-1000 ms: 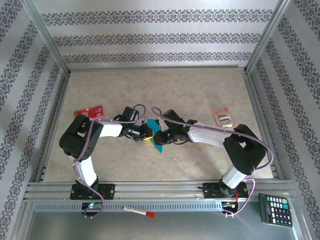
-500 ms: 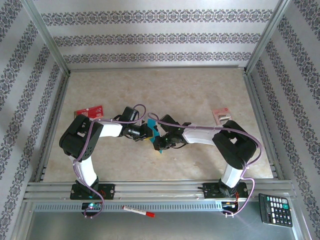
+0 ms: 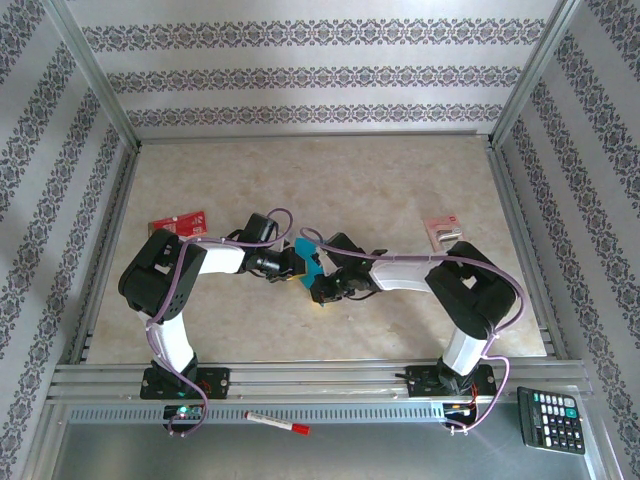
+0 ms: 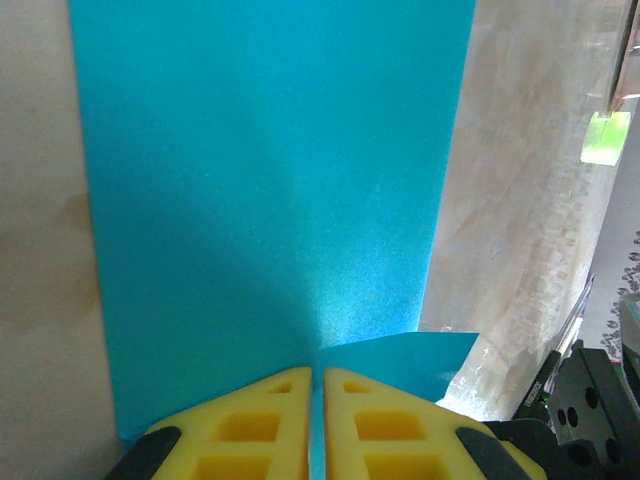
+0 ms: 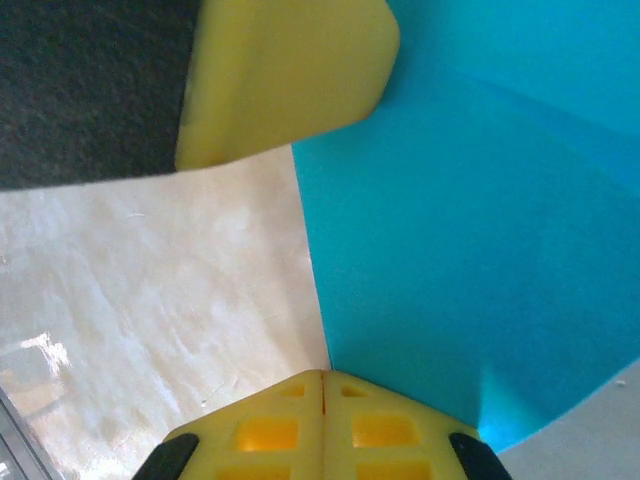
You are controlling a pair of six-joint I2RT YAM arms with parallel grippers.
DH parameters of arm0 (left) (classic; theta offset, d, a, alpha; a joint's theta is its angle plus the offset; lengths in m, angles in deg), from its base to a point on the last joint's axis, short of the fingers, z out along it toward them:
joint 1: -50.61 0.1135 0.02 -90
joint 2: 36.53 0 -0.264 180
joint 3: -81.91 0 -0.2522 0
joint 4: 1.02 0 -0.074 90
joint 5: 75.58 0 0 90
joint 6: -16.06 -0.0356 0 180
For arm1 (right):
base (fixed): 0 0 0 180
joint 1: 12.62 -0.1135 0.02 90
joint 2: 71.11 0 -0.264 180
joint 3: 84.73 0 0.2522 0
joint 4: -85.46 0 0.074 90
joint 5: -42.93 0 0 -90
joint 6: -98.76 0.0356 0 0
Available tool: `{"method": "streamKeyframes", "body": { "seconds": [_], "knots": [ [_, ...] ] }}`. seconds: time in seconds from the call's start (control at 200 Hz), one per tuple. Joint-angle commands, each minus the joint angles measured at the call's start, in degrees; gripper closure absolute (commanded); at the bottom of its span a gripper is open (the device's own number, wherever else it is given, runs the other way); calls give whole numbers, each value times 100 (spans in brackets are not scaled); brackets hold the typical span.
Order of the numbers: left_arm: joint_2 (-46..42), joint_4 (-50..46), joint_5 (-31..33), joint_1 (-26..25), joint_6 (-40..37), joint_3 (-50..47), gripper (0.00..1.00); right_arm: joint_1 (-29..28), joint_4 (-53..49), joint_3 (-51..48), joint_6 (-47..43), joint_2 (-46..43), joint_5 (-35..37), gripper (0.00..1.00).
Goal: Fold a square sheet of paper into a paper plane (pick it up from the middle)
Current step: Third fold the triangle at the center of the table.
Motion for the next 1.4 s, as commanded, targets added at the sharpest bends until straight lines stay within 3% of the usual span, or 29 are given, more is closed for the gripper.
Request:
{"method": "streamKeyframes", "body": {
  "seconds": [0.0,0.47,0.749,0.999,1.174,1.399],
  "knots": [
    [313,-730,603,-13,-271,-161,88,-123,-549,-386,111,-44,131,99],
    [353,-906,651,14,-396,-105,89,-299,-481,-753,389,-362,253,100],
    [-616,-493,29,-84,182,-148,85,-220,-352,-556,444,-221,344,100],
    [-398,7,-340,-340,563,-132,85,-181,-322,-550,413,-195,349,100],
    [28,-80,-316,-427,491,97,86,-172,-320,-550,414,-179,351,100],
    [336,-958,326,-421,16,287,92,-150,-351,-581,441,-174,168,100]
  ]
}}
